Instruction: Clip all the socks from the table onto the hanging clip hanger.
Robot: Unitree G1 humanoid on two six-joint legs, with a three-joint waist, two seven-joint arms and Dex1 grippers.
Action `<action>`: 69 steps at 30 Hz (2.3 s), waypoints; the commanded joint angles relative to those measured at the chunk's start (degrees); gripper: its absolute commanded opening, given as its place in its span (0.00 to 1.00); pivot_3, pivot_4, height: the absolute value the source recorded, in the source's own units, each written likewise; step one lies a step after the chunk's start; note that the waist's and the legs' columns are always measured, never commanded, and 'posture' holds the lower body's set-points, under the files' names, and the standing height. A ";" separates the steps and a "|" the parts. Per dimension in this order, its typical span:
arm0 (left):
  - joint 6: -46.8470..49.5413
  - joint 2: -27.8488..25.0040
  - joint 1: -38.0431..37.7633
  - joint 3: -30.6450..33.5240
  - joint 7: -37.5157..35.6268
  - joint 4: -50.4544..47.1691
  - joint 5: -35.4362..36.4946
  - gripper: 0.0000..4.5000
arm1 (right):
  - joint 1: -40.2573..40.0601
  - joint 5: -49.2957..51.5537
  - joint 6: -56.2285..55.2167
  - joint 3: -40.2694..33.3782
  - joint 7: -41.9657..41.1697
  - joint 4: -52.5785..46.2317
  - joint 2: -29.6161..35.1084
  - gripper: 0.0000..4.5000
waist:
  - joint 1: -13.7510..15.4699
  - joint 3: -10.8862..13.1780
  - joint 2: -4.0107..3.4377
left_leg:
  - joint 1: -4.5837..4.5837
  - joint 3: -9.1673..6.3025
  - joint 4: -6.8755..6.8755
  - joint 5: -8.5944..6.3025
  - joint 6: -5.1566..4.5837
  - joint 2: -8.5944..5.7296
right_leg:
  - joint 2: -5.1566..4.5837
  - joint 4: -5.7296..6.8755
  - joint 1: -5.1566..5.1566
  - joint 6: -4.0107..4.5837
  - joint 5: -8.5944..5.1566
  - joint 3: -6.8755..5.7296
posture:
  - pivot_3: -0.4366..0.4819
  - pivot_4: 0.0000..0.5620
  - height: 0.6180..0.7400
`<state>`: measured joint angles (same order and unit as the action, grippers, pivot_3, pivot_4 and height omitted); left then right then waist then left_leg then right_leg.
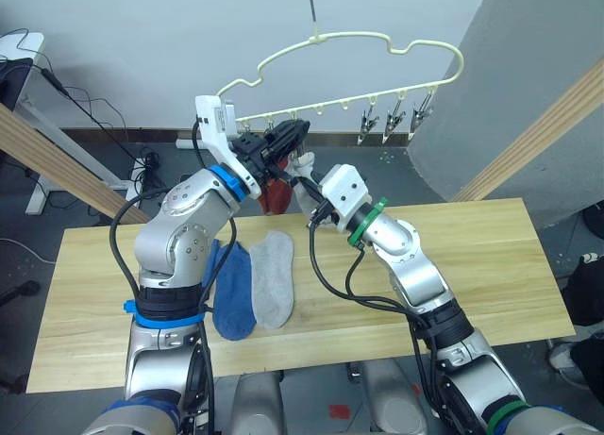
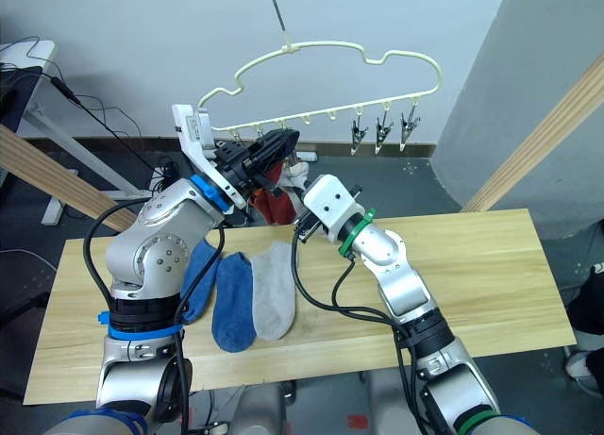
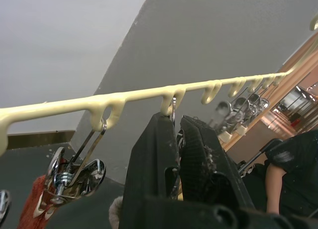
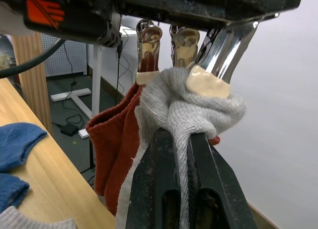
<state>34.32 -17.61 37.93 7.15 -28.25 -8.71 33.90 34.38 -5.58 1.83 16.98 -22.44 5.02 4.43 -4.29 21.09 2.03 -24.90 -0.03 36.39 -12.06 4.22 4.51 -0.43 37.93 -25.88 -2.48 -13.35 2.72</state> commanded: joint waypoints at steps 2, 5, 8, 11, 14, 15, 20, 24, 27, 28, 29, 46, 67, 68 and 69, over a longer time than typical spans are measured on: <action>-0.95 -0.25 0.35 0.61 -0.61 -3.18 1.14 0.03 | 0.99 0.32 -2.10 -0.57 0.33 -1.13 -0.72 0.00 | 0.01 0.00 0.00 | 0.00 0.00 0.00 0.00 0.00 0.00 | 0.00 0.00 0.00 0.00 0.00 0.00 | 0.33 0.66 1.00; -0.41 -0.48 0.34 0.49 -0.41 -3.14 1.02 0.03 | 1.14 0.43 -2.15 -0.59 0.21 -0.95 -0.81 0.00 | 0.02 0.00 0.00 | 0.00 0.00 0.00 0.00 0.00 0.00 | 0.00 -0.01 0.00 0.00 0.00 0.00 | 0.33 0.66 1.00; 0.20 -0.53 0.42 0.99 -0.91 -3.12 2.15 0.03 | 1.18 0.49 -2.18 -0.57 0.09 -0.88 -0.83 0.00 | 0.03 0.00 0.00 | 0.00 0.00 0.00 0.00 0.00 0.00 | 0.00 0.01 0.00 0.01 0.00 0.00 | 0.33 0.66 1.00; 0.87 -0.58 0.54 1.77 -1.71 -3.06 4.08 0.03 | 1.23 0.56 -2.20 -0.56 0.01 -0.81 -0.85 0.00 | 0.02 0.00 0.00 | 0.00 0.00 0.00 0.00 0.00 0.00 | 0.00 0.02 0.00 0.01 0.01 0.00 | 0.34 0.66 1.00; 1.06 -1.91 -0.03 1.60 -1.62 -3.14 3.09 0.24 | 1.80 0.75 -2.23 -0.35 -0.36 -0.20 -1.13 0.00 | 0.02 0.00 0.00 | 0.00 0.00 0.00 0.00 0.00 0.00 | 0.00 0.01 0.00 0.01 0.00 0.00 | 0.34 0.66 1.00; 0.96 -2.54 -0.33 1.43 -1.95 -3.26 2.66 0.32 | 2.05 0.85 -2.28 -0.27 -0.53 0.07 -1.28 0.00 | 0.02 0.00 0.00 | 0.00 0.00 0.00 0.00 0.00 0.00 | 0.00 0.01 0.00 0.01 0.01 0.00 | 0.34 0.66 1.00; 0.18 -4.63 -1.71 0.74 -3.74 -3.81 2.27 0.65 | 2.80 1.04 -2.54 -0.22 -0.92 1.04 -1.65 0.00 | 0.03 0.00 0.00 | 0.01 -0.01 0.00 0.00 0.00 0.01 | 0.00 0.04 0.00 0.01 0.01 0.00 | 0.35 0.65 1.00; 0.32 -6.02 -3.01 0.69 -4.56 -4.67 2.14 0.71 | 3.06 1.01 -2.45 -0.14 -1.47 1.51 -1.78 0.00 | 0.14 0.00 0.00 | 0.01 0.00 0.00 0.00 0.00 0.01 | 0.00 0.03 0.00 0.01 0.01 -0.01 | 0.35 0.65 1.00; 0.35 -7.57 -4.33 0.56 -5.61 -5.40 1.90 0.71 | 2.91 1.23 -1.81 -0.10 -2.07 1.42 -1.89 0.00 | 0.20 0.00 0.00 | 0.01 0.00 0.00 0.00 0.00 0.01 | 0.00 0.03 0.00 0.01 0.01 -0.01 | 0.35 0.65 1.00; 0.22 -8.11 -4.73 0.44 -6.04 -5.58 1.71 0.71 | 2.80 1.43 -1.63 -0.14 -2.25 1.35 -1.92 0.00 | 0.19 0.00 0.00 | 0.01 0.00 0.00 0.00 0.00 0.01 | 0.00 0.04 0.00 0.01 0.01 -0.01 | 0.36 0.65 1.00; -0.11 -8.66 -5.15 0.43 -6.51 -5.66 1.42 0.71 | 2.66 1.71 -1.15 -0.03 -2.77 1.26 -1.87 0.00 | 0.17 0.00 0.00 | 0.01 0.00 0.00 0.00 0.00 0.01 | 0.00 0.04 -0.01 0.01 0.01 -0.01 | 0.36 0.65 1.00; -4.44 -15.92 -11.14 -0.73 -14.26 -6.41 -2.20 0.72 | -9.18 -2.00 15.78 2.88 -11.88 -15.95 11.88 0.79 | 1.23 -0.01 -0.01 | 0.00 0.01 0.00 0.00 0.01 0.01 | -0.02 0.04 -0.03 0.01 0.00 -0.02 | 0.37 0.63 1.00; -22.43 -15.17 -9.41 -5.49 -27.98 -2.52 -7.65 0.72 | -11.05 7.50 44.57 -12.38 -1.63 -48.53 10.30 0.43 | 1.00 -0.03 0.01 | -0.01 0.05 0.04 0.03 0.04 0.03 | 0.02 0.06 -0.07 -0.24 -0.16 0.03 | 0.33 0.63 1.00; -22.74 -15.08 -9.33 -5.30 -27.89 -2.40 -7.69 0.72 | -9.98 7.37 44.84 -12.42 -0.65 -47.60 9.73 0.43 | 1.00 -0.03 0.01 | -0.01 0.05 0.03 0.03 0.04 0.03 | 0.02 0.07 -0.09 -0.24 -0.16 0.02 | 0.34 0.63 1.00; -22.97 -14.98 -9.22 -5.21 -27.81 -2.26 -7.76 0.72 | -9.19 7.34 45.00 -12.50 0.06 -46.88 9.38 0.43 | 0.94 -0.02 0.01 | -0.01 0.05 0.03 0.03 0.04 0.03 | 0.02 0.07 -0.09 -0.22 -0.15 0.02 | 0.34 0.63 1.00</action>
<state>12.87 -32.58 28.54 1.50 -55.81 -9.99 26.13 23.82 1.64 47.07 4.47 -24.00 -40.78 14.31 -3.34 21.07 2.03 -24.91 0.03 36.42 -12.03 4.26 4.54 -0.41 38.01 -25.99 -2.64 -13.47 2.76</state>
